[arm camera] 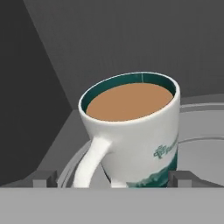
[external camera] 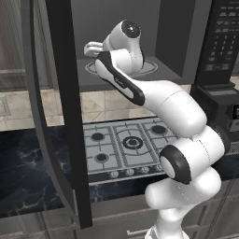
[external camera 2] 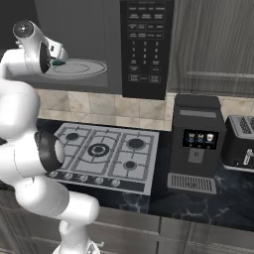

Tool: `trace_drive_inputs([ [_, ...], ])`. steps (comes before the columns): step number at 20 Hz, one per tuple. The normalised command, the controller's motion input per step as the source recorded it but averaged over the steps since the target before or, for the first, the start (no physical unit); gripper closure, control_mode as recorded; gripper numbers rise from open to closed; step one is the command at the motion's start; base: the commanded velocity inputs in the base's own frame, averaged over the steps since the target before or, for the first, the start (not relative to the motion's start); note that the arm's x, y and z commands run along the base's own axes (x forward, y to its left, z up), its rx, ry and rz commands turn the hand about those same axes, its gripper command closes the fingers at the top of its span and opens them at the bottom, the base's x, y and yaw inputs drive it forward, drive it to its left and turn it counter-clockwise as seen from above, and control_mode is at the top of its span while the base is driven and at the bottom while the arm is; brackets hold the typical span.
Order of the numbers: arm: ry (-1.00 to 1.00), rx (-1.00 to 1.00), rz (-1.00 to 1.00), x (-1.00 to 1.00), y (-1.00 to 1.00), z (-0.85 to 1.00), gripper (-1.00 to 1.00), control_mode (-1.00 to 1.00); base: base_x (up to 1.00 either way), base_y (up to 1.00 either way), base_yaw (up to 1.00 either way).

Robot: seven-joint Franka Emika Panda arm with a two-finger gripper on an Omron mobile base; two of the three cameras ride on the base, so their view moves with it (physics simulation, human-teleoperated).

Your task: Pick the cup of tea, navigate to the dining table, and place it on the saucer.

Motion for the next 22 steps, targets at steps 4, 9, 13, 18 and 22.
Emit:
trace_drive_inputs([
  [4, 0.0, 0.0, -0.06, 0.19, 0.0, 0.0, -1.0, -1.0, 0.0, 0.0, 0.0],
  [9, 0.0, 0.0, -0.05, 0.15, 0.0, 0.0, -1.0, -1.0, 0.0, 0.0, 0.0],
  [13, 0.0, 0.0, -0.02, 0.03, 0.0, 0.0, -1.0, -1.0, 0.0, 0.0, 0.0],
  [18, 0.0, 0.0, -0.01, 0.01, 0.0, 0.0, -1.0, -1.0, 0.0, 0.0, 0.0],
  [22, 0.0, 0.0, 0.0, 0.01, -0.03, 0.0, -1.0, -1.0, 0.0, 0.0, 0.0],
])
